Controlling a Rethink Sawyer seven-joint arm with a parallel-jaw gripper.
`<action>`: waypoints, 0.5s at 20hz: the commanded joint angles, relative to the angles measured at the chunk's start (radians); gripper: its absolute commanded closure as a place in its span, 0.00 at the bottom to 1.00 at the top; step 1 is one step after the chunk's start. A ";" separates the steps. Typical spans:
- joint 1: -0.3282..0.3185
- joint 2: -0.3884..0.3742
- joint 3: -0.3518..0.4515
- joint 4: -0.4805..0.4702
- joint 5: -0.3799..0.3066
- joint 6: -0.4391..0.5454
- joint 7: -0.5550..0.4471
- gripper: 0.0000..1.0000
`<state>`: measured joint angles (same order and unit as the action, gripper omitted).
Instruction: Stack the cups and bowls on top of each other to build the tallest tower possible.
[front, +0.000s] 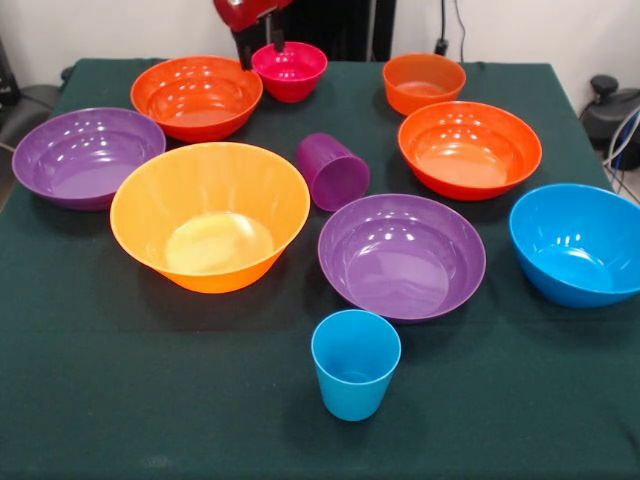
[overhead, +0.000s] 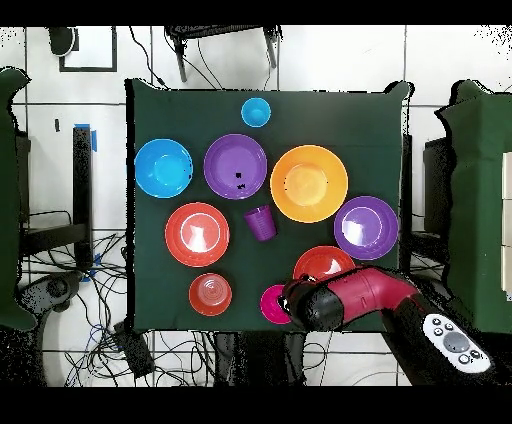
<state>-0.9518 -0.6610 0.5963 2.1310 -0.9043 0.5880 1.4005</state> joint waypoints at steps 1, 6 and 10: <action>0.086 0.112 0.099 0.013 -0.167 -0.050 -0.212 0.00; 0.150 0.113 0.106 0.032 -0.207 -0.068 -0.136 0.00; 0.153 0.084 0.140 0.033 -0.176 -0.036 -0.162 0.00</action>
<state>-0.8488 -0.5995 0.6547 2.1476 -1.0216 0.5849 1.4005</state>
